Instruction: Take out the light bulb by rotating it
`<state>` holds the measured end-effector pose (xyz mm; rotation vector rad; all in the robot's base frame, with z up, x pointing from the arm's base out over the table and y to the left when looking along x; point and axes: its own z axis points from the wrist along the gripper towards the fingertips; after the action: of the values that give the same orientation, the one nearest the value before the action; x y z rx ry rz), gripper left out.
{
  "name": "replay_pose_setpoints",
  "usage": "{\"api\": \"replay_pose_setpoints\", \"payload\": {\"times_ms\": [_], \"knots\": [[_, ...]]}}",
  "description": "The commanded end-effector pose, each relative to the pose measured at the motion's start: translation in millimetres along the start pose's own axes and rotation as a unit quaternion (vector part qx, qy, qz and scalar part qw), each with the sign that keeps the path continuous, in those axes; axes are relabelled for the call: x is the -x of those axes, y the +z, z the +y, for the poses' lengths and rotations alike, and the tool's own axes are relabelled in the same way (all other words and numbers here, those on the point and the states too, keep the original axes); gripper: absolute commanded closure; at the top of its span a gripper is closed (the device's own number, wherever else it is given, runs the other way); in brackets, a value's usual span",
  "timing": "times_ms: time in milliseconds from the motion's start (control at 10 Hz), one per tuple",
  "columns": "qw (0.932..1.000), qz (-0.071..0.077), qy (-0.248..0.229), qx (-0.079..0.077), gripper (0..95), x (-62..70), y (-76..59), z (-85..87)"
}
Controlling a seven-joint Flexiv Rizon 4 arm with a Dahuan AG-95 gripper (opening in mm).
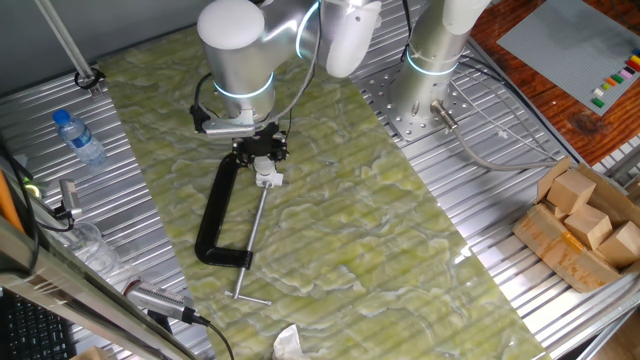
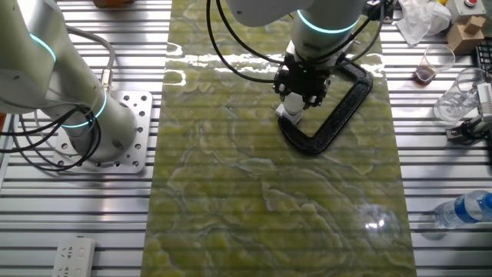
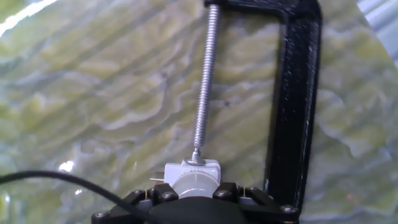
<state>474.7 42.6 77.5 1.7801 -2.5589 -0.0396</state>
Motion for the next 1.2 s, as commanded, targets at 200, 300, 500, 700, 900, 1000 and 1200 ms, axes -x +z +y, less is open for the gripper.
{"api": "replay_pose_setpoints", "payload": {"times_ms": [200, 300, 500, 700, 900, 1000, 1200], "knots": [[0.9986, 0.0, -0.052, 0.001, 95.0, 0.9, -0.5, 0.3], [0.997, 0.001, -0.078, 0.001, 95.0, 0.8, -0.4, 0.4], [0.9932, 0.002, -0.117, 0.002, 95.0, 0.8, -0.8, 0.5], [0.9878, 0.004, -0.156, 0.003, 95.0, 0.8, -0.8, 0.5], [0.9825, 0.004, -0.186, 0.003, 95.0, 0.8, -0.6, 0.6], [0.978, 0.004, -0.208, 0.004, 95.0, 0.7, -0.7, 0.6], [0.9733, 0.004, -0.23, 0.004, 95.0, 0.6, -0.6, 0.8]]}}
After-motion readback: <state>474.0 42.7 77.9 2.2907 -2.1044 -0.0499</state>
